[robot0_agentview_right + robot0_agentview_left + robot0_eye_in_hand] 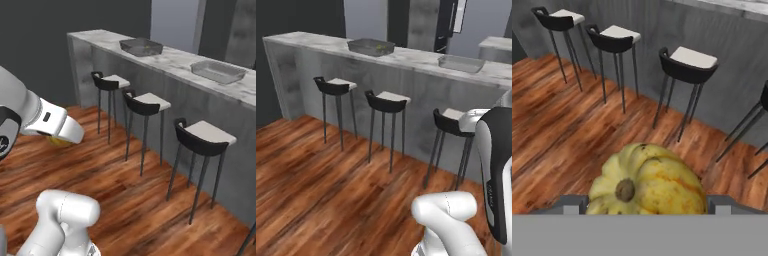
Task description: Place the cold items (squash and broccoli) from the fridge in one tupperware on the dining counter. Place the warm items (kebab skewer and hot dog) in the stove area in another tupperware.
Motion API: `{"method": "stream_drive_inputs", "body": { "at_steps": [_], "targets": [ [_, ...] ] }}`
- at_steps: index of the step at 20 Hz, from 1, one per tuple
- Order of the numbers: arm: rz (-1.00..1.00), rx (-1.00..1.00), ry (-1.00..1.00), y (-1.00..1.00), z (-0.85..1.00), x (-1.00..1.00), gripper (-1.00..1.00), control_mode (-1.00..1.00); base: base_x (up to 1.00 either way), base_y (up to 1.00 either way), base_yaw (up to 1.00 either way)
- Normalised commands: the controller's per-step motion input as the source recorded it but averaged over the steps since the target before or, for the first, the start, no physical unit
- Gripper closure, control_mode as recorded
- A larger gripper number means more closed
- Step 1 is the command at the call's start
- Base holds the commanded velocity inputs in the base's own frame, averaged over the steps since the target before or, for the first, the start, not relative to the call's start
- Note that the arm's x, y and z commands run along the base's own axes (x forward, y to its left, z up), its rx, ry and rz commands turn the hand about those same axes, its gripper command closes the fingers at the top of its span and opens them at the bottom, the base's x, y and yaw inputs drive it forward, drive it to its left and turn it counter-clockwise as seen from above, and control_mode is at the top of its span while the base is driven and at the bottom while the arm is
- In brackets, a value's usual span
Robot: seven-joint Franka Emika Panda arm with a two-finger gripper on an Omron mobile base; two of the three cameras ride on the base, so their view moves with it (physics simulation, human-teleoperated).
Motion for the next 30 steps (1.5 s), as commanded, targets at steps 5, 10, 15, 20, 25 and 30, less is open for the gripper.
{"method": "stream_drive_inputs", "body": {
  "at_steps": [5, 10, 15, 20, 25, 30],
  "targets": [
    [0.00, 0.00, 0.00, 0.00, 0.00, 0.00, 1.00, 1.00, 0.98, 1.00, -0.33],
    [0.00, 0.00, 0.00, 0.00, 0.00, 0.00, 1.00, 1.00, 0.98, 0.99, -0.32],
    [0.00, 0.00, 0.00, 0.00, 0.00, 0.00, 1.00, 1.00, 0.99, 0.97, -0.32],
    [0.00, 0.00, 0.00, 0.00, 0.00, 0.00, 1.00, 1.00, 0.99, 0.96, -0.32],
    [0.00, 0.00, 0.00, 0.00, 0.00, 0.00, 1.00, 1.00, 1.00, 0.88, -0.31],
    [0.00, 0.00, 0.00, 0.00, 0.00, 0.00, 1.00, 1.00, 0.97, 0.80, -0.31]
  ]
}}
